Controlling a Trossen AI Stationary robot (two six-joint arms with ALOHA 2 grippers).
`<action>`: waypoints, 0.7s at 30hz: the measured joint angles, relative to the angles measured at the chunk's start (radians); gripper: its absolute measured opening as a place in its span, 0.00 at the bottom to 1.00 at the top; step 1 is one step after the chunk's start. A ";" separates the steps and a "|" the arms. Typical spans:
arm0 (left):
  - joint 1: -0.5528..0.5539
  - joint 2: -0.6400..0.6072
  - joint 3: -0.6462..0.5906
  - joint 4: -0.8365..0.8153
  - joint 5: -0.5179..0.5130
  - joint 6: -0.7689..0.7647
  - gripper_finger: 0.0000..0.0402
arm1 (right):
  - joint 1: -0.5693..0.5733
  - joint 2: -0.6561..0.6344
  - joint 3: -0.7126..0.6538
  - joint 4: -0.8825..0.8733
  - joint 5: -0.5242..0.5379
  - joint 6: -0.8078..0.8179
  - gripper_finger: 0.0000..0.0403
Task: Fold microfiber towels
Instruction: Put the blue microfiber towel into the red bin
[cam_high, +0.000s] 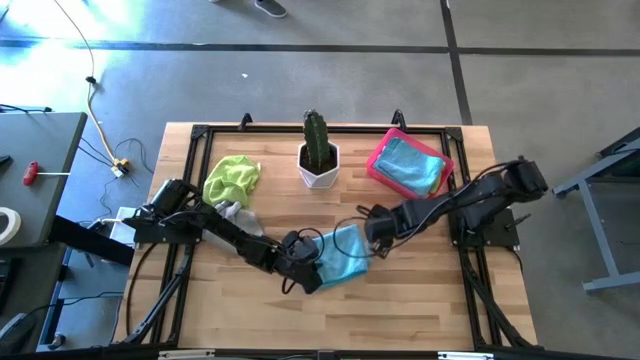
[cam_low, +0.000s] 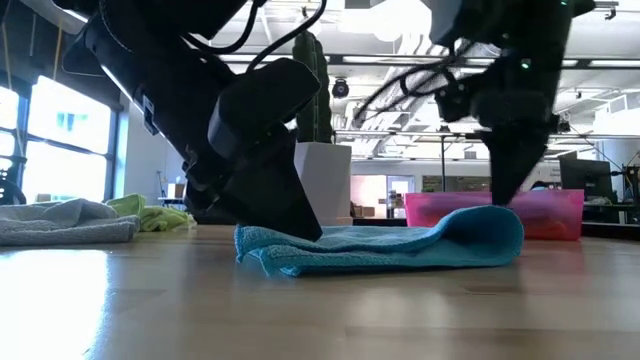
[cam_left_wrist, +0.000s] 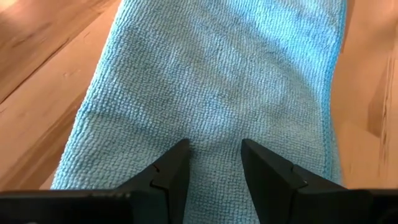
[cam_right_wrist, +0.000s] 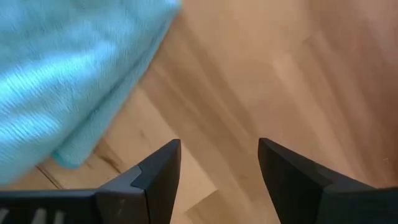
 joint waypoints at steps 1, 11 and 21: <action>0.000 0.000 0.000 0.003 0.000 0.000 0.34 | -0.009 -0.013 0.000 0.006 0.003 -0.006 0.52; 0.000 0.000 0.001 0.014 -0.003 -0.018 0.34 | -0.017 -0.071 -0.051 0.010 0.029 -0.018 0.52; 0.014 -0.002 0.002 0.017 -0.002 -0.018 0.34 | 0.014 -0.295 -0.400 0.585 -0.069 0.205 0.52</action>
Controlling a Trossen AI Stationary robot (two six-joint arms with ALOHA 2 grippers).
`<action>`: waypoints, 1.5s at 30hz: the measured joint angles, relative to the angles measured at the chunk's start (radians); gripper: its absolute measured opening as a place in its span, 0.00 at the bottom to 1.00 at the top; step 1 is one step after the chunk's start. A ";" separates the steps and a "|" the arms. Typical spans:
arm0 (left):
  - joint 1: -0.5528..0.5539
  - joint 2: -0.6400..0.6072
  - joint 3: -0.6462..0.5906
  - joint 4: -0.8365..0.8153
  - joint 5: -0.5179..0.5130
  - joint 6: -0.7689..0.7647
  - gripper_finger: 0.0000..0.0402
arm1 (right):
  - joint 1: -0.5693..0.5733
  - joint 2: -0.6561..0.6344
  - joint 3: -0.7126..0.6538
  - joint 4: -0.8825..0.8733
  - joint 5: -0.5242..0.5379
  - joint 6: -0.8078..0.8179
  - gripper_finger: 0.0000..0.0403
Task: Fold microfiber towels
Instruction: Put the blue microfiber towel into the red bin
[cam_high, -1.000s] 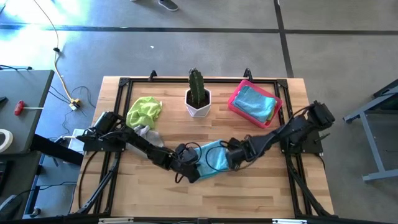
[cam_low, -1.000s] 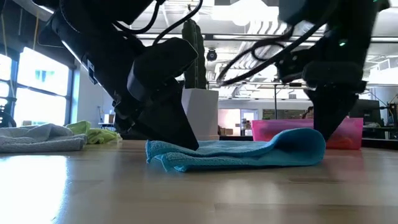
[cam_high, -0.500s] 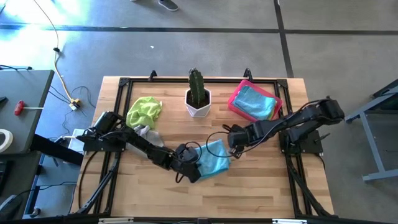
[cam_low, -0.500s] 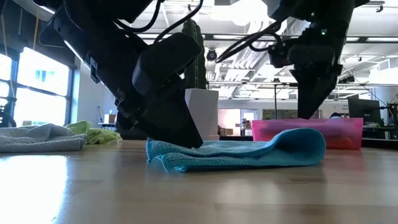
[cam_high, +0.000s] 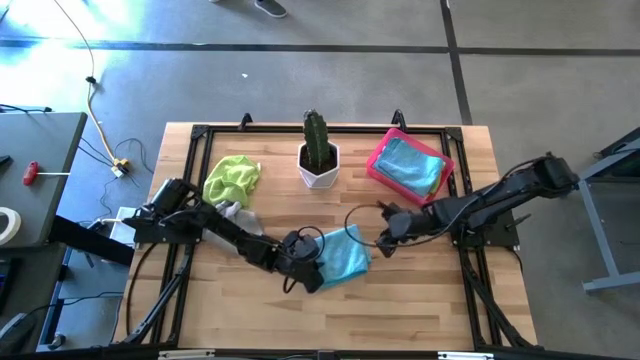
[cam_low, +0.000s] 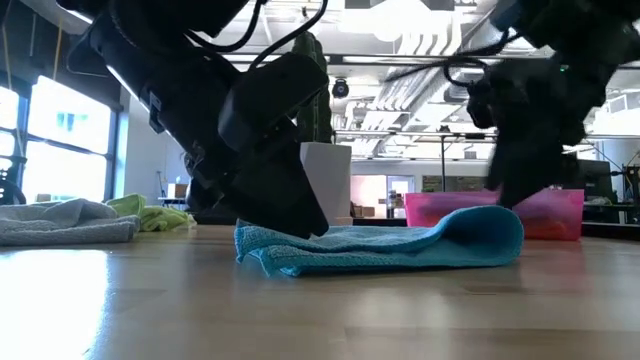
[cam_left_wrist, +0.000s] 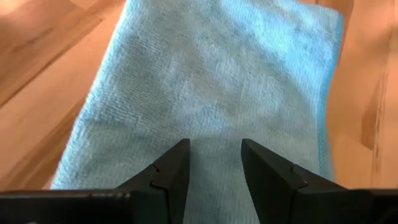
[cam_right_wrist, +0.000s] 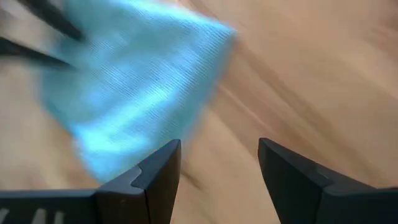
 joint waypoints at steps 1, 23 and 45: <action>0.003 0.000 0.000 0.000 0.000 0.000 0.34 | 0.002 -0.017 -0.031 0.072 -0.001 0.035 0.52; 0.015 -0.001 0.002 0.148 0.004 0.134 0.34 | -0.014 0.142 -0.121 0.419 0.104 0.211 0.52; 0.053 -0.001 0.002 0.208 0.000 0.274 0.34 | -0.010 0.409 -0.080 0.728 -0.031 0.244 0.63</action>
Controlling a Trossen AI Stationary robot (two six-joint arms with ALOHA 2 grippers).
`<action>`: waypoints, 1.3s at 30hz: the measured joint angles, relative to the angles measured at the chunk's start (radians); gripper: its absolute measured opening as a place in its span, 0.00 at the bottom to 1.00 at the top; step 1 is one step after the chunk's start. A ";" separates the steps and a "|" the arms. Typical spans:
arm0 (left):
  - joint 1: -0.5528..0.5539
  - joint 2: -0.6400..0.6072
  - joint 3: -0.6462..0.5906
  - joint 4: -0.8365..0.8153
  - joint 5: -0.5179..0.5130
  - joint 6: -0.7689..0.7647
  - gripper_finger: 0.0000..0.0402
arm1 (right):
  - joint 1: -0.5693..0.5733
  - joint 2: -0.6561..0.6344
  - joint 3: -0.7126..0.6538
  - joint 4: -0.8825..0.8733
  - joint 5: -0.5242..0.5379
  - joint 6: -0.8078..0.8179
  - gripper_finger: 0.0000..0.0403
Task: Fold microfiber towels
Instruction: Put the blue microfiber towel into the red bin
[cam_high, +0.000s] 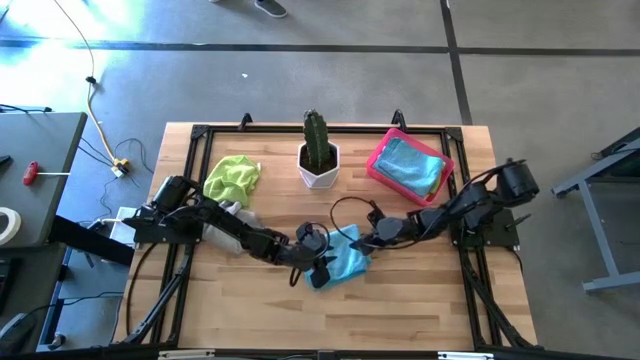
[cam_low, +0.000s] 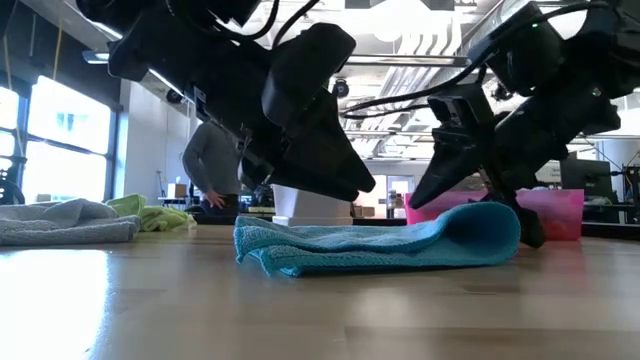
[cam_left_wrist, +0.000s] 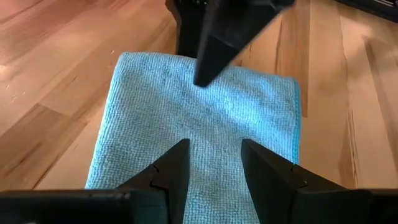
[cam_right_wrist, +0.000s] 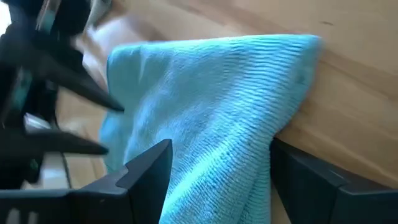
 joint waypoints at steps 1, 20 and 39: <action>0.000 0.000 0.000 0.000 0.000 0.000 0.34 | 0.000 0.005 0.013 -0.010 -0.006 -0.040 0.62; -0.022 -0.001 0.000 -0.064 0.000 -0.005 0.34 | 0.000 0.045 0.170 -0.331 0.021 -0.274 0.02; -0.113 -0.179 -0.002 -0.358 -0.113 -0.027 0.34 | -0.239 -0.160 0.165 -0.541 0.017 -0.525 0.00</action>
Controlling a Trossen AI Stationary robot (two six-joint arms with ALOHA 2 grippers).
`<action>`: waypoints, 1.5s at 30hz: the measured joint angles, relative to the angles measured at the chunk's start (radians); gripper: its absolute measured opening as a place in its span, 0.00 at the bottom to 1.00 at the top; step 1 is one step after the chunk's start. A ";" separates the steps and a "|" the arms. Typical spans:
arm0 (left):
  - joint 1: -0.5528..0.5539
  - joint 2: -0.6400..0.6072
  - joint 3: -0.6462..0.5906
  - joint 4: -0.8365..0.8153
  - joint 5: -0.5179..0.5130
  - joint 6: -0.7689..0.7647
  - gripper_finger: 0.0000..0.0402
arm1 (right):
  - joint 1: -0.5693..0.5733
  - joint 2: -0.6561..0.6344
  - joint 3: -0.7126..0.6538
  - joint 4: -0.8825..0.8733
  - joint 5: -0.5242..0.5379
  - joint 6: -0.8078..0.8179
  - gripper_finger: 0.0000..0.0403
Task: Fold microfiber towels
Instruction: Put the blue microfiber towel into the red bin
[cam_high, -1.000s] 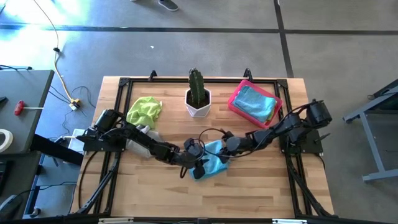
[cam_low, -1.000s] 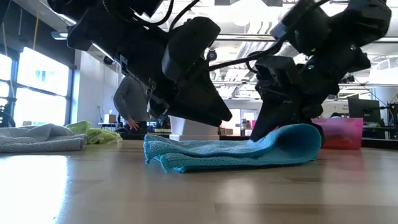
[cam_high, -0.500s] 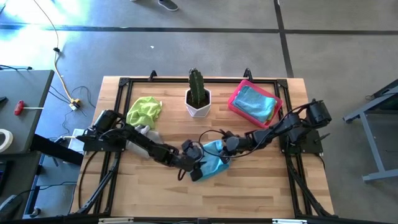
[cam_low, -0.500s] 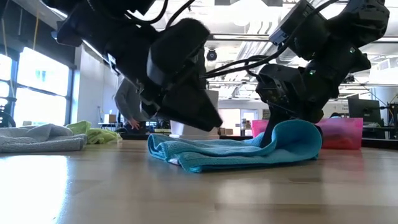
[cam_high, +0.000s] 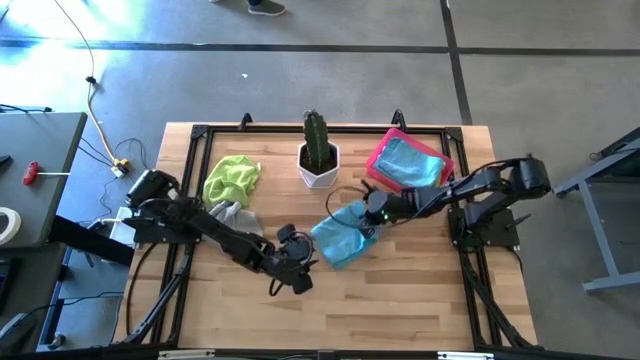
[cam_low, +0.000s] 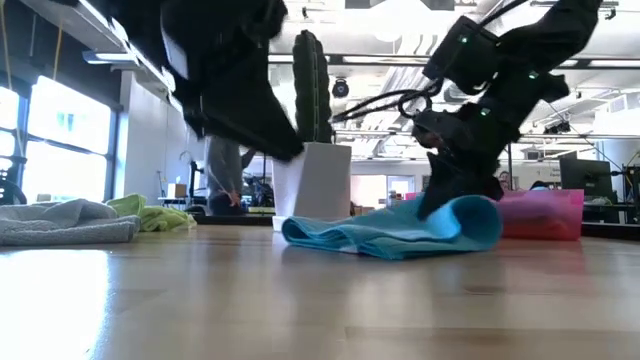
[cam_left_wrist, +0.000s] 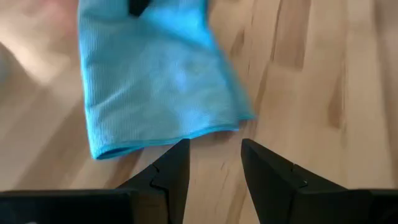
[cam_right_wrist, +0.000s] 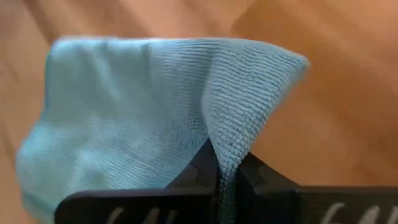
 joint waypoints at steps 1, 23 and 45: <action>-0.004 -0.011 0.001 0.002 -0.020 0.000 0.34 | -0.023 -0.015 0.000 -0.005 0.000 -0.018 0.00; -0.022 -0.064 0.002 -0.072 -0.092 -0.007 0.34 | -0.545 -0.047 0.501 -0.571 0.216 -0.294 0.00; -0.037 -0.063 0.002 -0.226 -0.144 0.019 0.34 | -0.573 -0.049 0.513 -1.176 0.384 0.282 0.00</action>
